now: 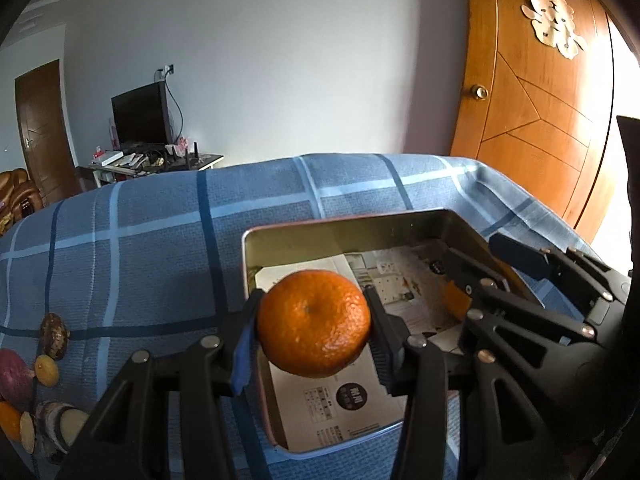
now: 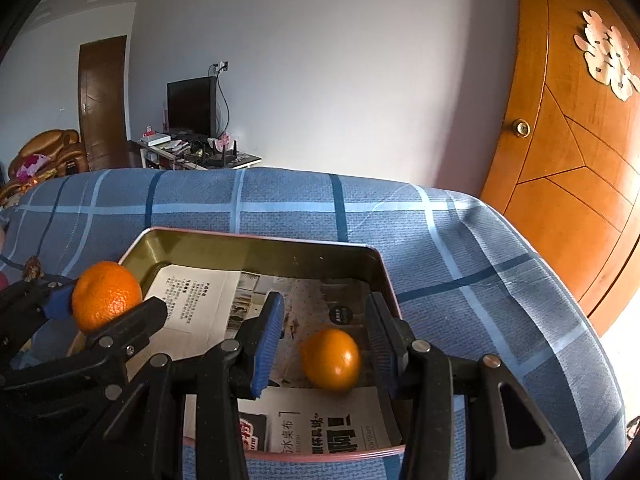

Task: Organize fruits
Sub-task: 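Carry both oranges into the pink tin box and open both grippers, then move both grippers back to the fruit pile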

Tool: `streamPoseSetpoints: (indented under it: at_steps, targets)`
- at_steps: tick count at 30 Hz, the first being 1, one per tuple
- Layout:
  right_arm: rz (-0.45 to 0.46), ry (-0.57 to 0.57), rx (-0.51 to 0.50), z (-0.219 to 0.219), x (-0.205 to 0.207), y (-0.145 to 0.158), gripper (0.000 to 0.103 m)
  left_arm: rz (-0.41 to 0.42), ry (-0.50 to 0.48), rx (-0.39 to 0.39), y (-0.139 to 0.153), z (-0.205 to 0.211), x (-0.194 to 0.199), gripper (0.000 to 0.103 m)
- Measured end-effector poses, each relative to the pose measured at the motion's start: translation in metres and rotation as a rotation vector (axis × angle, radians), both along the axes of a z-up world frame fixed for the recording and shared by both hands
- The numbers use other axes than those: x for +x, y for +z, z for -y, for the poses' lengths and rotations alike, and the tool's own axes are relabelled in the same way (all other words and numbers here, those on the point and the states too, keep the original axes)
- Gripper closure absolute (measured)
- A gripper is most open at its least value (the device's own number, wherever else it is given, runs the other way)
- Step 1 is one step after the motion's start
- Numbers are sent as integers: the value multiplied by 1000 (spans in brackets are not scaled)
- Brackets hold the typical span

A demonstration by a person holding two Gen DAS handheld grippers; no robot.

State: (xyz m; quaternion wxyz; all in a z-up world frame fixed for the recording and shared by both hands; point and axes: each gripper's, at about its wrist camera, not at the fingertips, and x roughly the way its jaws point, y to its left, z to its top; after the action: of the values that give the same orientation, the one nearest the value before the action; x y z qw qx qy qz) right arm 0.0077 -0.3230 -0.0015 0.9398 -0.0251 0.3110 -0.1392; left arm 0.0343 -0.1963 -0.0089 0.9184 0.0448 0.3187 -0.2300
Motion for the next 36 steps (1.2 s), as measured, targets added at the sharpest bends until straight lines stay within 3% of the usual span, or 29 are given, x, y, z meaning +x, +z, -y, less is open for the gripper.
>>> streamPoseSetpoints:
  at_steps: [5, 7, 8, 12, 15, 21, 28, 36]
  targets:
    - [2, 15, 47, 5, 0, 0, 58, 28, 14, -14, 4, -4, -5, 46]
    - [15, 37, 83, 7, -1, 2, 57, 51, 54, -7, 6, -6, -6, 28]
    - [22, 48, 103, 9, -2, 4, 56, 70, 77, -11, 9, -11, -8, 24]
    - [75, 100, 198, 19, -7, 12, 39, 117, 105, -74, 25, -29, -16, 1]
    - [157, 127, 316, 33, -17, 22, 26, 162, 136, -106, 38, -42, -21, 0]
    - [320, 22, 448, 69, -40, 36, 25, 172, 208, -115, 41, -64, -21, 0]
    - [401, -156, 478, 97, -55, 35, 25, 202, 256, 1, 28, -74, -28, 0]
    - [419, -239, 397, 90, -60, 34, 25, 212, 259, 40, 17, -78, -40, 0]
